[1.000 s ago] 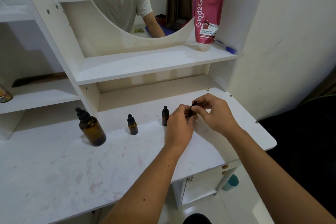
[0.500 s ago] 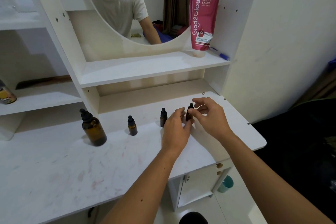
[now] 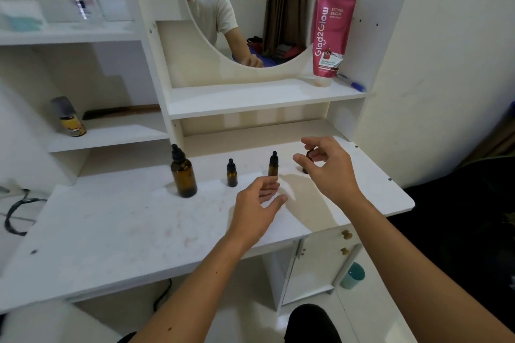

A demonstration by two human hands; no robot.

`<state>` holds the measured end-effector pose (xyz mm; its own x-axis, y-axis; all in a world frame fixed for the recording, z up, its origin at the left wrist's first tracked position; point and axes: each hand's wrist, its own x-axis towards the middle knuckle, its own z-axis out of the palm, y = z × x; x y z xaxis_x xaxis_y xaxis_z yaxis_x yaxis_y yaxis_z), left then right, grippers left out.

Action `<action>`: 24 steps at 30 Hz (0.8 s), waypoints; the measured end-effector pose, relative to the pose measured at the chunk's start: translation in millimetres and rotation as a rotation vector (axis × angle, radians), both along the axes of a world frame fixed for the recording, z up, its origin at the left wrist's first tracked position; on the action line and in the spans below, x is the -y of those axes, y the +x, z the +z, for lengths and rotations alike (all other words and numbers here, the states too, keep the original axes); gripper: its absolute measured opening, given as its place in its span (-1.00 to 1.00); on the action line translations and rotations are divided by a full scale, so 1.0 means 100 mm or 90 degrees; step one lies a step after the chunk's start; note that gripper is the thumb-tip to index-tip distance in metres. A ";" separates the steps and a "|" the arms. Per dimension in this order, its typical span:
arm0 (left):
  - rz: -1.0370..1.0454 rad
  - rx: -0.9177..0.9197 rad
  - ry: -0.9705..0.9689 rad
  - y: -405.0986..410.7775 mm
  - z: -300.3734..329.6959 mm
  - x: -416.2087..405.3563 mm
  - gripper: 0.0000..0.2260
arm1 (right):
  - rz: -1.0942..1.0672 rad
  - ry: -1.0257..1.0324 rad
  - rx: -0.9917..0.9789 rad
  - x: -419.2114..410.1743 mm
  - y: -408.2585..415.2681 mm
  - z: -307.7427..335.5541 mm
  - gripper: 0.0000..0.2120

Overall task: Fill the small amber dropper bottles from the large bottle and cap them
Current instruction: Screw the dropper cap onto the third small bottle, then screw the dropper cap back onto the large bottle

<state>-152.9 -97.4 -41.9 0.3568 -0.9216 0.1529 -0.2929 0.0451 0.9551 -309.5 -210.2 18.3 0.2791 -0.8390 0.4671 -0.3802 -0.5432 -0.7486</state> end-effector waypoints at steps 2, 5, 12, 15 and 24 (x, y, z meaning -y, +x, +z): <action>0.023 0.001 0.002 0.17 0.01 -0.18 -0.59 | 0.021 -0.010 0.004 -0.15 0.15 0.04 -0.64; 0.078 0.012 0.004 0.47 0.02 -0.45 -0.62 | 0.067 -0.020 0.018 -0.37 0.48 0.08 -0.66; 0.231 0.054 0.008 1.10 0.07 -0.92 -0.73 | 0.181 -0.025 -0.001 -0.75 1.31 0.17 -0.68; 0.274 0.055 0.001 1.28 0.07 -0.97 -0.75 | 0.215 -0.008 -0.019 -0.80 1.56 0.21 -0.69; 0.233 0.061 0.040 1.47 0.01 -0.69 -0.39 | 0.273 0.032 -0.084 -0.79 1.89 0.17 -0.63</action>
<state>-5.8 -28.7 -41.4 0.6510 -0.7444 0.1486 -0.3668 -0.1371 0.9201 -120.2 -131.4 35.3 0.6614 -0.6551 0.3652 -0.2228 -0.6366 -0.7383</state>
